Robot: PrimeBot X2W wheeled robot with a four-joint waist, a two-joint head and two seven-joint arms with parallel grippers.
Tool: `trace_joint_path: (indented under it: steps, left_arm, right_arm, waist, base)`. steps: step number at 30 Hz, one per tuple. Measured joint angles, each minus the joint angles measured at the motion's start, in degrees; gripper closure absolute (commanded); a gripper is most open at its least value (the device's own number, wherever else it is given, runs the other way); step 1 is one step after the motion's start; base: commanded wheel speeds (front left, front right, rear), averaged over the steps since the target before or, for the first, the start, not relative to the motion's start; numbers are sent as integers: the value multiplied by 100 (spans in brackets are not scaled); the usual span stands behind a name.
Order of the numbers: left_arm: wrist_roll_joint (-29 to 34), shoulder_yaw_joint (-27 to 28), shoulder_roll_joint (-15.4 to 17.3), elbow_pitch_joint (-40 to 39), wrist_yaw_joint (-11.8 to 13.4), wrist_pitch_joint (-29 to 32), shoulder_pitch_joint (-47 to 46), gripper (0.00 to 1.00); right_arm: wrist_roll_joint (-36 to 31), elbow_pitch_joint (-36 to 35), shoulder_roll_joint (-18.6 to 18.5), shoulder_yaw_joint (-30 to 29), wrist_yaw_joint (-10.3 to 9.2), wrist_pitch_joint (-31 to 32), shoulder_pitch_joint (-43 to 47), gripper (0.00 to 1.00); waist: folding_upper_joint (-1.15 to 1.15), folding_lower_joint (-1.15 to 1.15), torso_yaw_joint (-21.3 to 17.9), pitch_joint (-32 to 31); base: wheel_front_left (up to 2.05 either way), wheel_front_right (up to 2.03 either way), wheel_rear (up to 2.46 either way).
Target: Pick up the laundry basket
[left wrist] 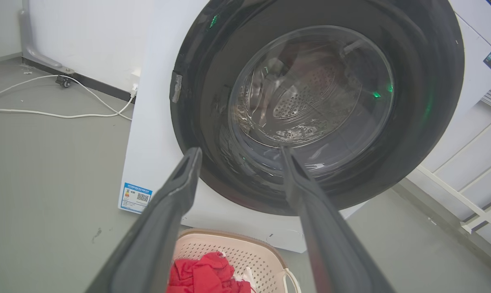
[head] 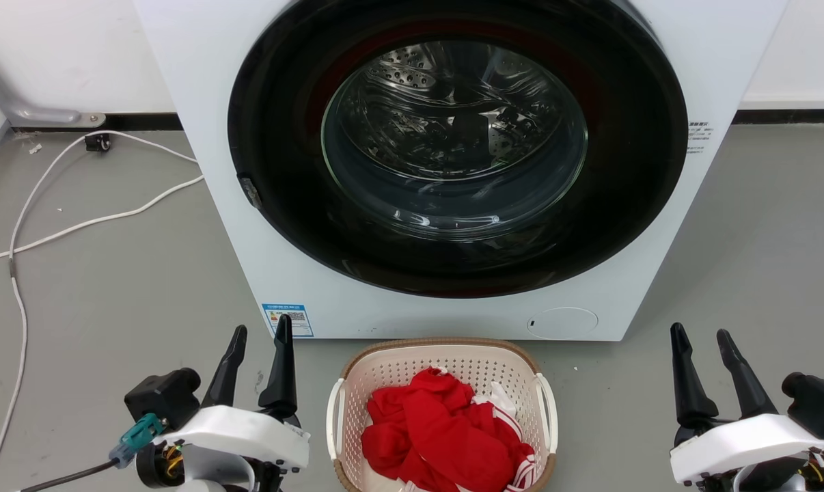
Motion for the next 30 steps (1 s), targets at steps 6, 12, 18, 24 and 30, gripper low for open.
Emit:
trace_joint_path:
  steps: [6, 12, 18, 24, 30]
  left_arm:
    - [352, 21, 0, 3, 29, -81, 3, 0]
    - [771, 53, 0, 3, 76, -183, 21, 0]
    - [1057, 63, 0, 9, 102, -257, 26, 0]
    - [1346, 62, -1, 15, 133, -331, 48, 0]
    - [1608, 37, -1, 29, 144, -402, 91, 0]
  right_arm:
    - [-416, -47, 0, 11, 0, -23, 27, 0]
    - [-961, -98, 1, 14, 1, -19, 109, 0]
    - [-1324, -141, 2, 4, 1, -26, 118, 0]
    - [-1647, -204, 3, 2, 1, -51, 132, 0]
    - [-1942, -279, 4, 2, 1, -69, 153, 0]
  waist:
    - [0, 0, 3, 2]
    - [0, 0, 1, 1]
    - [0, 0, -3, -2]
    - [0, 0, -5, -4]
    - [0, 0, -5, -5]
  base:
    - [0, 0, 0]
    - [0, 0, 0]
    - [0, 0, 0]
    - [0, 0, 0]
    - [0, 0, 0]
